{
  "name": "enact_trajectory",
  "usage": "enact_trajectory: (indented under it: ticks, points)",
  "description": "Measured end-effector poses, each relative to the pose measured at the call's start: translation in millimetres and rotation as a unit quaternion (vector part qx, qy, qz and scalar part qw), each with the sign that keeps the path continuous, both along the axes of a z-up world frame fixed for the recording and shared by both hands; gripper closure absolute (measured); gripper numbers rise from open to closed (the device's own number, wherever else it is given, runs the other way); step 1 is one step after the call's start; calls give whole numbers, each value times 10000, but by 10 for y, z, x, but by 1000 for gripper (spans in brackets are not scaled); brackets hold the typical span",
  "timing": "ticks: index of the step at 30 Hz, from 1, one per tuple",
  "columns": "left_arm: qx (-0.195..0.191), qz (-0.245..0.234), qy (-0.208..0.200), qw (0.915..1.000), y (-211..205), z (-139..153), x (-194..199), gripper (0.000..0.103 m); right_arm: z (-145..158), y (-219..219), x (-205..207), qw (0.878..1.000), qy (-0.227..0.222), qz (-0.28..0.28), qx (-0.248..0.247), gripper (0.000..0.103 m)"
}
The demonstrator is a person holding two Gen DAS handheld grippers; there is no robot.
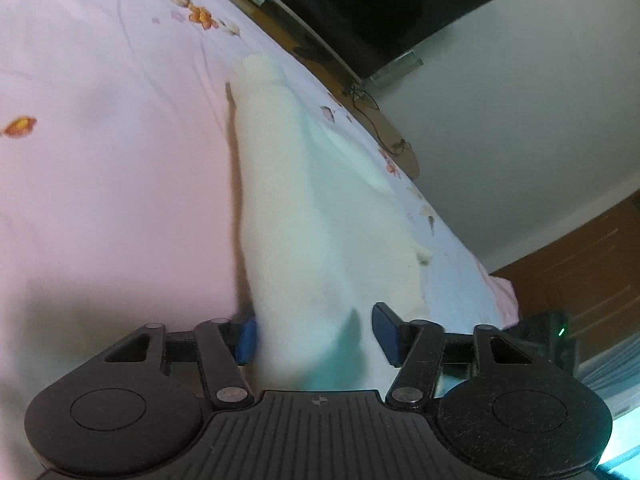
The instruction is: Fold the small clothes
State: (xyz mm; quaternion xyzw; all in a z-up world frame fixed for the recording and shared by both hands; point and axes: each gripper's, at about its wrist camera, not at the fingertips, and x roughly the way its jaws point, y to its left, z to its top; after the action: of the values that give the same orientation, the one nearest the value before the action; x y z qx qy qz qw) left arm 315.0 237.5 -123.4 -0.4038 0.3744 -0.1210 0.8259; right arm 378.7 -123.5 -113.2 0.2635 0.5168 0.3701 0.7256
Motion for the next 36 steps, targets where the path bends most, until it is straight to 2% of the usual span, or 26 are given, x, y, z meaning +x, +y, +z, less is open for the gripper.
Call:
enact_trajectory:
  ticks: [2, 4, 6, 7, 8, 9, 10, 11, 12, 13, 14, 16, 18, 19, 20, 22, 23, 24, 25, 26, 27, 29, 30, 31, 32, 36]
  points:
    - [-173, 72, -48, 9998, 49, 63, -18, 57, -41, 31, -114, 9988, 340, -214, 280, 85]
    - [-141, 139, -177, 9996, 126, 203, -78, 57, -20, 37, -245, 9933, 667, -444, 837, 86]
    - [116, 159, -88, 9998, 182, 287, -140, 57, 87, 83, -347, 9927, 548, -557, 914, 86]
    - [347, 125, 84, 9993, 198, 285, -169, 57, 120, 105, -393, 9943, 445, -632, 738, 86]
    - [799, 95, 404, 9959, 194, 250, -202, 56, 111, 111, -430, 9957, 387, -709, 457, 85]
    - [1228, 135, 638, 9903, 184, 215, -247, 56, 76, 129, -451, 9965, 253, -794, -66, 82]
    - [1262, 108, 486, 9908, 187, 232, -360, 55, 46, 120, -502, 9935, 4, -896, -703, 90]
    - [1310, 197, 396, 9904, 189, 278, -480, 55, 31, 62, -553, 9942, -43, -890, -605, 89]
    - [1646, 338, 296, 9853, 148, 350, -600, 55, 65, 12, -611, 9933, -78, -937, -674, 88]
    - [2029, 359, 170, 9784, 73, 415, -680, 55, 194, 8, -712, 9895, -449, -996, -944, 81]
    - [2217, 342, 34, 9745, 11, 456, -722, 55, 324, 27, -818, 9854, -886, -941, -1112, 81]
    - [2292, 317, -167, 9727, -137, 483, -756, 55, 512, 151, -984, 9794, -1489, -627, -1208, 81]
    - [2348, 289, -131, 9715, -270, 447, -726, 51, 587, 349, -1066, 9681, -1950, -330, -1538, 81]
    - [2501, 251, -34, 9679, -342, 407, -692, 37, 591, 500, -1104, 9597, -2171, -130, -1782, 80]
    - [2721, 161, 182, 9620, -397, 351, -633, 28, 552, 613, -1130, 9524, -2286, 45, -2016, 83]
    - [3319, -108, 73, 9432, -623, 290, -655, 15, 361, 768, -1141, 9297, -2369, 239, -2810, 85]
    - [3632, -288, 108, 9312, -741, 281, -664, 13, 342, 788, -1155, 9273, -2483, 164, -2798, 85]
    - [4004, -437, 144, 9152, -871, 280, -698, 10, 339, 774, -1147, 9295, -2430, 92, -2775, 85]
    - [4220, -461, 154, 9053, -972, 305, -741, 10, 349, 791, -1153, 9304, -2366, 45, -2800, 85]
    - [4282, -422, 139, 9026, -1033, 365, -831, 10, 364, 811, -1161, 9305, -2315, 13, -2839, 85]
    - [4207, -345, 76, 9065, -1059, 449, -962, 10, 405, 849, -1155, 9316, -2239, -42, -2863, 84]
    - [4119, -164, -113, 9110, -1067, 613, -1250, 9, 604, 721, -1311, 9339, -2252, -183, -2772, 70]
    - [4147, 10, -253, 9096, -1098, 722, -1429, 4, 708, 587, -1458, 9335, -2332, -275, -2710, 65]
    - [4178, 133, -350, 9078, -1123, 802, -1564, 0, 805, 502, -1582, 9345, -2355, -431, -2635, 44]
    - [4220, 256, -470, 9050, -1173, 902, -1733, 0, 908, 415, -1729, 9348, -2417, -614, -2531, 28]
    - [4310, 362, -668, 8992, -1321, 1233, -2260, 0, 1122, 133, -2380, 9242, -2624, -1080, -2555, 26]
